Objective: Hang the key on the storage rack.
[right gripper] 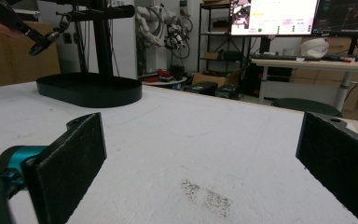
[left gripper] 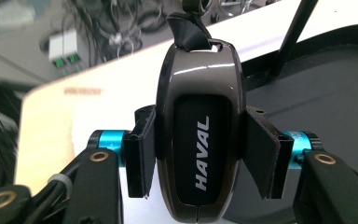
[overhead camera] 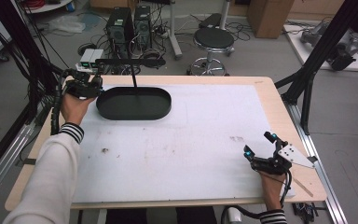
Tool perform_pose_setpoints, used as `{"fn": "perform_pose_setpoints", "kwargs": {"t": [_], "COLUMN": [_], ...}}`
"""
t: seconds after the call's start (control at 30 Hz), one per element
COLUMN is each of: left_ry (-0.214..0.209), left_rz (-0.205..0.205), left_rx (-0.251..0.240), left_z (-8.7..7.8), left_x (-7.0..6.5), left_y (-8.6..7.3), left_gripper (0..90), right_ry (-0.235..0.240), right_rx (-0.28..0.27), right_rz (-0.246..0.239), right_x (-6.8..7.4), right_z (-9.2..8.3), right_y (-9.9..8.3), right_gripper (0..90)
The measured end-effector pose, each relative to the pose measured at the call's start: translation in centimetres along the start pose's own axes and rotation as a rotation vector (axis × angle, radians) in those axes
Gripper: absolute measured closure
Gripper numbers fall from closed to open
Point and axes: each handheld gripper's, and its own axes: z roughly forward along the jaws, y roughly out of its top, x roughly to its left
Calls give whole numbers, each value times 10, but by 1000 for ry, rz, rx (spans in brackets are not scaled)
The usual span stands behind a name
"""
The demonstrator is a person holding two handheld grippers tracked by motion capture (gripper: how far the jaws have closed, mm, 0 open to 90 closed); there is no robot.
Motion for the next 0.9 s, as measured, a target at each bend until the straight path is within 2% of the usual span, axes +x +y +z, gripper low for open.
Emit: {"fn": "perform_pose_setpoints", "kwargs": {"t": [0.07, 0.1, 0.23, 0.27, 0.37, 0.4, 0.47, 0.5, 0.6, 0.67, 0.73, 0.9], "left_ry": [-28, -27, -160, -177, -173, -173, -210, -213, -253, -277, -303, -367], "left_rz": [-4, -9, -78, -103, -98, -88, -97, -96, -70, -44, -8, -3], "left_rx": [-28, -47, -48, -71, -231, -252, -272, -290, -341, -382, -396, -462], "left_z": [1, 1, 6, 4, -8, -12, -19, -24, -38, -47, -55, -71], "left_x": [2, 3, 8, 8, 8, 8, 10, 10, 6, 1, -7, -23], "left_y": [-5, -7, -12, -14, -23, -25, -28, -30, -37, -44, -52, -78], "left_gripper": [476, 420, 91, 45, 17, 17, 17, 17, 17, 17, 17, 17], "right_ry": [0, 1, 1, 1, 0, -1, -1, -2, -1, -1, -1, -1], "right_rx": [0, 0, 0, 0, -2, -3, -2, -2, -1, -2, -1, 4], "right_rz": [1, 0, -3, -1, -2, -4, -2, -1, -3, -4, -1, -2], "right_x": [0, 0, 0, 0, 0, -1, 0, -1, 0, -1, 0, 0], "right_z": [0, 0, 0, 0, 0, 0, 0, 0, 0, 0, 0, 0], "right_y": [0, 0, 0, 0, 0, 0, 0, 0, 0, 0, 0, 0], "right_gripper": [5, 5, 5, 5, 5, 5, 5, 5, 5, 5, 5, 5]}}
